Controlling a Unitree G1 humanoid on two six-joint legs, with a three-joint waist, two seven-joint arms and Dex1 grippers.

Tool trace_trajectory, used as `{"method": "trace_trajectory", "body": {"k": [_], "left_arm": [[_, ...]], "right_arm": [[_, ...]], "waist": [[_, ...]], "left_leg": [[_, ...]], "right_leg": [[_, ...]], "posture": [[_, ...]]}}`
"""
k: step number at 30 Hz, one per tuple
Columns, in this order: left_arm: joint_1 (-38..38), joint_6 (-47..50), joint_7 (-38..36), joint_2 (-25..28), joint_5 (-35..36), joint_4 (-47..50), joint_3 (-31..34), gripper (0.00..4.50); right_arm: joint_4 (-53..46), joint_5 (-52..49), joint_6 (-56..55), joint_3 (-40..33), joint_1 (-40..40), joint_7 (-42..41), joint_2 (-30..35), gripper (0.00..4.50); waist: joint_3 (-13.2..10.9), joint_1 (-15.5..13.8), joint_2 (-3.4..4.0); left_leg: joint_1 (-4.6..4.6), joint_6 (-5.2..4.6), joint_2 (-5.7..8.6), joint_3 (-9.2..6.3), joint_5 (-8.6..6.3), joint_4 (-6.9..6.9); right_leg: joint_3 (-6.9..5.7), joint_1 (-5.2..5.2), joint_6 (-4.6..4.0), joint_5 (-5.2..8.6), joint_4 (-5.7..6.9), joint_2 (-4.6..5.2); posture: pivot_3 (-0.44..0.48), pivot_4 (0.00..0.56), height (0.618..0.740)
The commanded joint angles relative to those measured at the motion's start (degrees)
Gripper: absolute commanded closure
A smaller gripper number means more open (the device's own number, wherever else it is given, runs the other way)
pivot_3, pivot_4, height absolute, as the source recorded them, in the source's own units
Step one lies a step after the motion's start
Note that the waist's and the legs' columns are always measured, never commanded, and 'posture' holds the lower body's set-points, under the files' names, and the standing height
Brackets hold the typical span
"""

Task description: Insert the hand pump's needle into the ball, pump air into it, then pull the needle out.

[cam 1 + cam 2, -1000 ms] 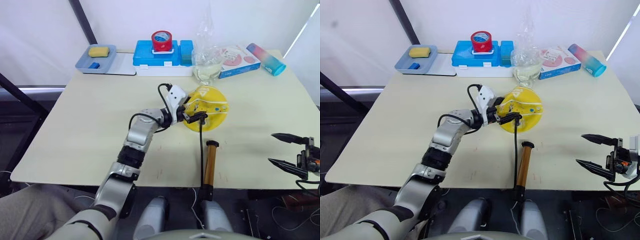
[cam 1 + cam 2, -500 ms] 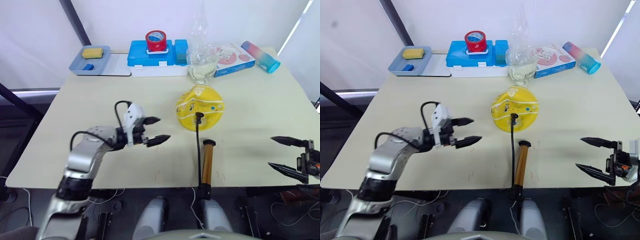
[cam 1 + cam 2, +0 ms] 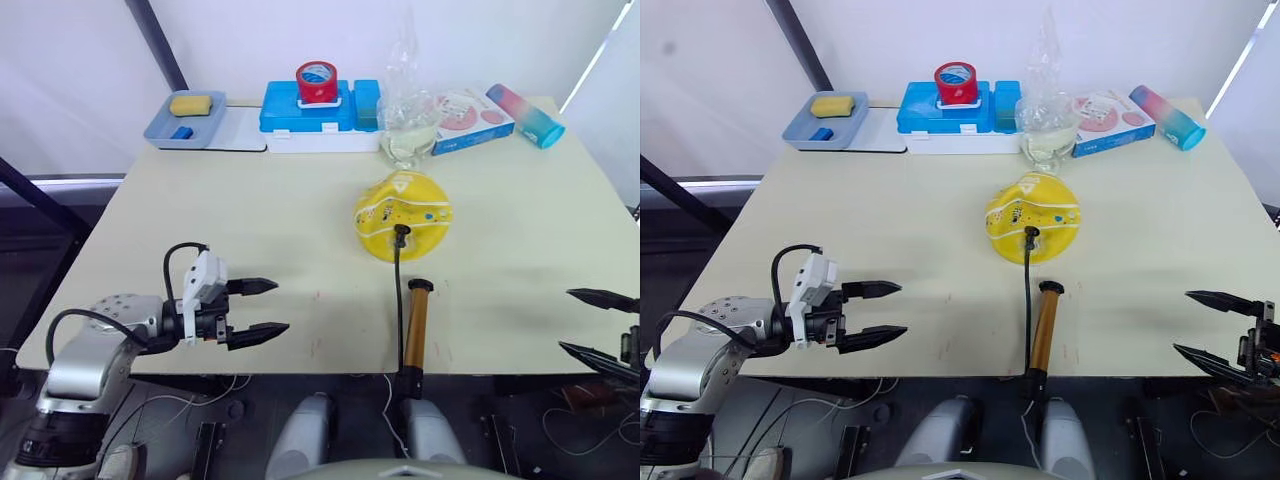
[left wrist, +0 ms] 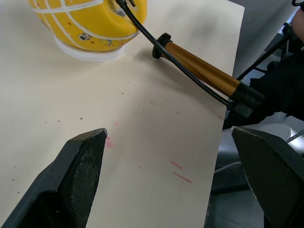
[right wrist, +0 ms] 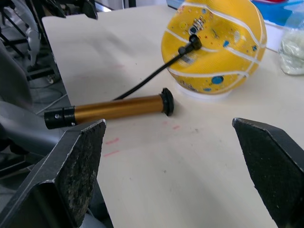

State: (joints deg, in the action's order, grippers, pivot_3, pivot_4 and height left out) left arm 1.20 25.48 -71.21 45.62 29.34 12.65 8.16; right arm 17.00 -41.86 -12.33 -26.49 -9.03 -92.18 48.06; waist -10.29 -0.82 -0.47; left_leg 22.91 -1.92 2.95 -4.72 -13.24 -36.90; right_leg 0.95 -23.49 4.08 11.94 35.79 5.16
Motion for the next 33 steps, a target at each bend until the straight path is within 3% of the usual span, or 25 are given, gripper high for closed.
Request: {"method": "trace_trajectory", "body": {"k": [1,11,14,28,33], "left_arm": [[1.00,1.33,1.12,-1.10,1.76,3.02,-2.04,0.03],[9.93,14.59,8.38,-6.40,4.18,7.59,-12.40,0.03],[12.96,14.94,9.59,-7.80,1.89,7.18,-16.15,0.03],[26.37,26.13,18.18,-24.84,1.22,-1.28,-28.48,0.03],[28.76,28.45,20.11,-28.06,-0.13,-3.44,-31.84,0.03]], "right_arm": [[0.01,-1.71,-1.42,-2.01,-0.04,-0.32,1.06,0.00],[-4.23,-3.39,0.30,0.11,-2.72,-0.32,0.92,0.00],[-6.31,-3.89,1.38,0.96,-3.64,-0.32,0.94,0.00],[-6.54,-3.49,1.68,2.19,-1.04,-0.32,0.43,0.00],[-6.66,-3.35,1.43,2.25,-1.26,-0.32,0.46,0.00]], "waist": [[0.00,0.03,0.00],[0.00,0.00,-0.01],[0.01,0.19,0.00],[0.00,0.00,-0.02],[0.01,0.18,-0.01]], "left_leg": [[0.00,0.00,0.00,0.00,0.00,0.00],[0.00,-0.01,0.02,0.01,0.01,-0.09],[-0.03,-0.01,0.02,0.01,0.01,-0.12],[-0.02,-0.02,0.07,0.04,0.01,-0.38],[-0.03,-0.02,0.01,0.03,0.01,-0.35]], "right_leg": [[0.00,0.00,-0.01,-0.01,0.00,-0.01],[-0.02,0.04,-0.05,-0.06,0.04,-0.17],[-0.01,0.06,-0.02,-0.05,0.08,-0.20],[0.02,0.16,0.29,-0.22,0.10,-0.24],[0.01,0.13,0.21,-0.28,0.11,-0.29]], "posture": [[0.000,0.150,0.739],[0.000,0.150,0.739],[0.000,0.150,0.739],[0.000,0.150,0.739],[0.000,0.150,0.739]]}}
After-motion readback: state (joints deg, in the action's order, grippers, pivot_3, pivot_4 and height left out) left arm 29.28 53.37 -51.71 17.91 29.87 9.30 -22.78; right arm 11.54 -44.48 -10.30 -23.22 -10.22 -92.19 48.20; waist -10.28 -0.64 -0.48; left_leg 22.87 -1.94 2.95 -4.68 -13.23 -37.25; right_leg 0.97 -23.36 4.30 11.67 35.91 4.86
